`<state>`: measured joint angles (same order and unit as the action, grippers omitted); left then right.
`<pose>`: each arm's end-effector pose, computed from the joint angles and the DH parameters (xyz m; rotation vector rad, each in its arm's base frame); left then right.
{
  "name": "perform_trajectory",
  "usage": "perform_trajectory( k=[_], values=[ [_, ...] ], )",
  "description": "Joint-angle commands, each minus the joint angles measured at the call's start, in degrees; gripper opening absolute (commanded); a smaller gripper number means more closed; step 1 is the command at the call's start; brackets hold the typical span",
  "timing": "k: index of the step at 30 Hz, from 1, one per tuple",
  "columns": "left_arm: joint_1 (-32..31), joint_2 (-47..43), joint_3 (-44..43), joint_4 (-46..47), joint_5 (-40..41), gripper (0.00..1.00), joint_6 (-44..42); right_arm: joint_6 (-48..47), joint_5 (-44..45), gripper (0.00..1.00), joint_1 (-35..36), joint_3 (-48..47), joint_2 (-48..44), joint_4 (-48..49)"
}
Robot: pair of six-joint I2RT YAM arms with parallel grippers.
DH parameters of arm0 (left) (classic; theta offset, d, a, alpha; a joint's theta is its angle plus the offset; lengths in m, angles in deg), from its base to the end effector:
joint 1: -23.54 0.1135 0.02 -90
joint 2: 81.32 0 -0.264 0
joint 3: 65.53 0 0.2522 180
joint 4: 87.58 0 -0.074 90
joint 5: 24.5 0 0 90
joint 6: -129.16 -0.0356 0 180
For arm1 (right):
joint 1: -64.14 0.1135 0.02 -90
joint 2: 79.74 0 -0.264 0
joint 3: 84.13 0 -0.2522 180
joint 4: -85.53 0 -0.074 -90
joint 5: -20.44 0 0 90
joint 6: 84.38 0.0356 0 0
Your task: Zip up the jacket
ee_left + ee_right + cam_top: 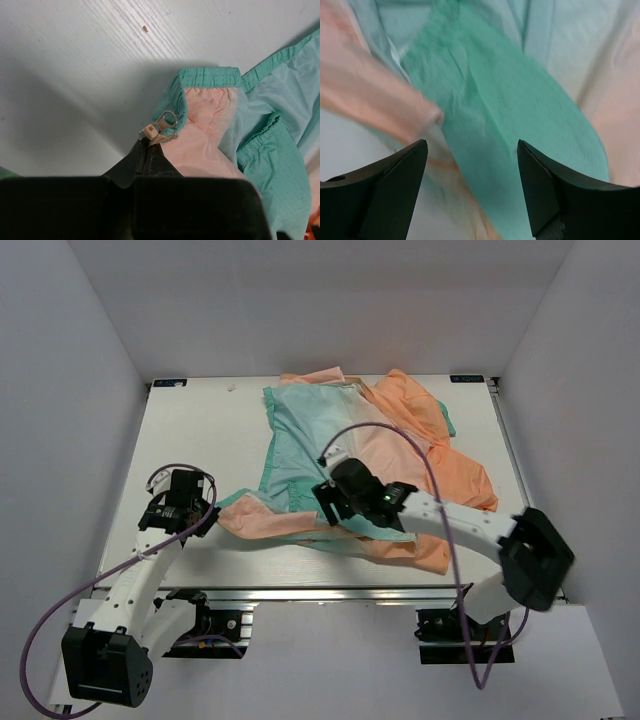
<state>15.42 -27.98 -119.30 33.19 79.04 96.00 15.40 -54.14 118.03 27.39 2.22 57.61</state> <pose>0.1703 -0.0159 0.2343 -1.1316 2.2939 -0.1273 0.1901 0.2445 0.2445 -0.7248 2.1591 0.2799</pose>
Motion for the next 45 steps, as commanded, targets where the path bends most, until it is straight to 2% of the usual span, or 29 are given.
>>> perform_trajectory(
  k=[1, 2, 8, 14, 17, 18, 20, 21, 22, 27, 31, 33, 36, 39, 41, 42, 43, 45],
  values=[
    [-0.1, -0.7, 1.1, -0.1, -1.8, 0.00, -0.3, -4.9, -1.0, 0.77, 0.5, -8.6, 9.3, 9.4],
    [-0.1, -0.1, 1.0, -0.2, -2.0, 0.00, -0.3, -4.2, -1.4, 0.77, 0.6, -13.5, 14.3, 9.0],
    [-0.1, 1.6, 0.5, 0.6, -3.5, 0.00, -0.6, -2.0, 0.5, 0.74, 0.6, -24.0, 28.1, 6.1],
    [-0.1, 0.8, 0.5, 1.6, -3.9, 0.00, -0.7, 0.5, 1.5, 0.69, 0.6, -21.5, 29.8, 5.5],
    [-0.1, -0.3, 0.0, 1.3, -4.0, 0.00, 0.0, 2.5, 4.7, 0.55, 0.6, -18.2, 28.1, 5.9],
    [-0.1, -0.7, -0.1, 1.3, -4.0, 0.00, 0.0, 3.0, 6.1, 0.34, 0.4, -17.2, 27.7, 6.1],
    [-0.1, -1.9, -0.2, 1.4, -4.0, 0.00, -0.1, 4.2, 9.2, 0.16, 0.2, -16.5, 25.4, 6.8],
    [-0.1, -2.2, -0.5, 1.4, -4.3, 0.00, -0.1, 4.0, 9.5, 0.03, 0.2, -16.2, 24.4, 7.3],
    [-0.1, -2.6, -0.9, 1.2, -4.7, 0.00, -0.1, 4.2, 10.7, 0.00, 0.2, -15.3, 22.2, 7.8],
    [-0.1, -3.9, -1.3, 2.3, -6.9, 0.00, -0.1, 7.0, 13.7, 0.00, 0.2, -9.8, 12.4, 8.3],
    [-0.1, -2.7, -3.4, 6.0, -8.1, 0.00, 0.0, 9.0, 13.1, 0.00, 0.2, -1.1, -4.8, 4.2],
    [-0.1, -0.7, -5.4, 7.9, -10.4, 0.00, 0.1, 5.7, 7.9, 0.00, 0.2, 5.2, -14.7, 2.3],
    [-0.1, 3.9, -8.7, 12.0, -10.8, 0.00, 0.9, 4.8, -6.5, 0.00, 0.9, 12.4, -25.8, -2.6],
    [-0.2, 9.2, -13.9, 16.0, -7.6, 0.00, 1.5, 4.6, -11.0, 0.00, 4.2, 15.6, -32.6, -7.3],
    [-0.2, 16.3, -18.2, 17.2, -5.6, 0.00, 2.0, 4.0, -13.7, 0.00, 6.2, 16.0, -34.7, -9.2],
    [-0.2, 19.1, -23.0, 17.2, -3.3, 0.00, 2.2, 3.3, -15.4, 0.00, 7.8, 16.1, -35.4, -9.1],
    [-0.3, 25.0, -25.5, 16.7, -1.9, 0.00, 2.7, 1.1, -21.5, 0.00, 8.4, 16.3, -36.0, -9.0],
    [-0.2, 31.5, -30.6, 15.2, 0.8, 0.00, 4.7, -1.1, -26.0, 0.00, 10.0, 17.0, -34.9, -7.3]
  ],
)
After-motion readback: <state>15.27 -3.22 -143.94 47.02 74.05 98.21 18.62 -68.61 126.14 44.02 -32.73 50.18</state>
